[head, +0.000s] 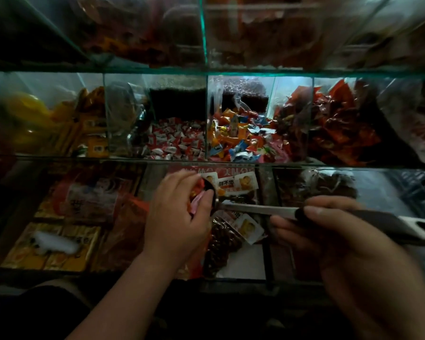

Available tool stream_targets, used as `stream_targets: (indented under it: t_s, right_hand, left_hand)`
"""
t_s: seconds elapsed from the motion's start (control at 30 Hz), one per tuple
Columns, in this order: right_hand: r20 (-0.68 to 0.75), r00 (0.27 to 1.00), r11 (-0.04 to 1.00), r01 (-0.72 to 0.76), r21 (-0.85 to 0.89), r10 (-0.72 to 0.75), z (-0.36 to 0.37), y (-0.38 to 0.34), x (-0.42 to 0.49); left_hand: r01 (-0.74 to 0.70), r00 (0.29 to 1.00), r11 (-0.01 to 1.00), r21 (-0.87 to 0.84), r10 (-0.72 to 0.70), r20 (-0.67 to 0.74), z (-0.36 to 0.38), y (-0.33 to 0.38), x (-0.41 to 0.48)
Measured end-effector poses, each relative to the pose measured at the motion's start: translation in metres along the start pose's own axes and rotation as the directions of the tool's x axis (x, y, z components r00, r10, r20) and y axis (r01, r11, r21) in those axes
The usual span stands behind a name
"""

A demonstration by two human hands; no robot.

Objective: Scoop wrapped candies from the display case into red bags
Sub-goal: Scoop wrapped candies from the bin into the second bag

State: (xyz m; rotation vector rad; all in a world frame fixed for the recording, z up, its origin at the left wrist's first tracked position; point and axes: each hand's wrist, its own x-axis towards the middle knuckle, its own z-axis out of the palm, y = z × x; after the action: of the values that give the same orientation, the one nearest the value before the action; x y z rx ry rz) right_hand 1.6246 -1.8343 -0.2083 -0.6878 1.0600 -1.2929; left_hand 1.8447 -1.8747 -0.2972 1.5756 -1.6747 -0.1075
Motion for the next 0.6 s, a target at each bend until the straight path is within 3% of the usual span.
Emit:
stream_targets:
  t_s: [0.27,0.37,0.47,0.5,0.53,0.57,0.6]
  right_hand:
    - [-0.151,0.966,0.969,0.226,0.103,-0.209,0.001,-0.044,0.033]
    - [-0.208,0.941,0.953,0.291,0.085,-0.269,0.009,-0.043,0.064]
    - [-0.125,0.918,0.901,0.330,-0.280,-0.375,0.015,-0.024,0.097]
    - [-0.028,0.876,0.779,0.412,-0.473,-0.481,0.012,-0.020,0.103]
    - [0.137,0.773,0.564,0.560,-0.608,-0.620,0.006,-0.019,0.105]
    - [0.322,0.644,0.321,0.677,-0.662,-0.694,0.000,-0.017,0.105]
    - [0.454,0.559,0.162,0.736,-0.658,-0.694,-0.003,-0.016,0.101]
  left_hand:
    - [-0.203,0.968,0.979,-0.033,0.206,0.144,0.040,0.042,0.112]
    - [-0.037,0.976,0.975,-0.218,0.082,0.203,0.059,0.048,0.140]
    - [0.132,0.977,0.916,-0.379,-0.056,0.206,0.069,0.043,0.141]
    - [0.156,0.974,0.904,-0.399,-0.074,0.213,0.071,0.041,0.138]
    - [0.166,0.972,0.900,-0.402,-0.080,0.221,0.072,0.038,0.135]
    - [0.166,0.971,0.903,-0.397,-0.079,0.225,0.073,0.035,0.133]
    - [0.158,0.972,0.906,-0.391,-0.074,0.222,0.073,0.033,0.132]
